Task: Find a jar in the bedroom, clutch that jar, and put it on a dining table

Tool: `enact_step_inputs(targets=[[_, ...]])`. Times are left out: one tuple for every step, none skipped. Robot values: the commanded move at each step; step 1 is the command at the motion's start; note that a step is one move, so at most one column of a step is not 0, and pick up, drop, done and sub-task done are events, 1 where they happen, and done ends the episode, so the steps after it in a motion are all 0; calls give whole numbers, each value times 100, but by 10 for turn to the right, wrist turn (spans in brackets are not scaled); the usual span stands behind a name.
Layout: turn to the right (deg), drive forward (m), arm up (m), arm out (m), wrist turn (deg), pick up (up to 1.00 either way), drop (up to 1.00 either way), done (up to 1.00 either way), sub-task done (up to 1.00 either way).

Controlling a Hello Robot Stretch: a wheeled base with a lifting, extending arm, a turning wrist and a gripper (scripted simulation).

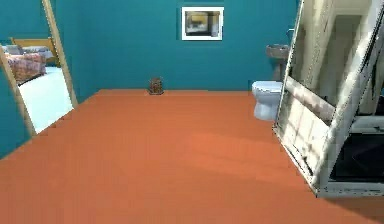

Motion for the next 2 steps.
enact_step_inputs(targets=[[0,30,0,0,0,0,0,0,0],[-360,0,0,0,0,0,0,0,0]])
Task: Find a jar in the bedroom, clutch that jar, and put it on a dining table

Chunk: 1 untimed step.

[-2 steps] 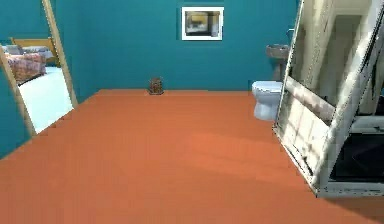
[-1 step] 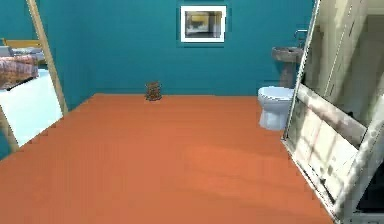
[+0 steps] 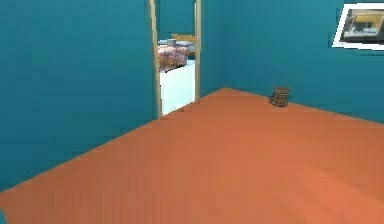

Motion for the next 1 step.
enact_step_inputs(targets=[[0,100,0,0,0,0,0,0,0]])
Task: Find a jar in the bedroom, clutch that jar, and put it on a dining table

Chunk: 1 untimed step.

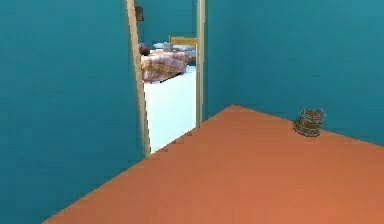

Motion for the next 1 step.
enact_step_inputs(targets=[[0,100,0,0,0,0,0,0,0]])
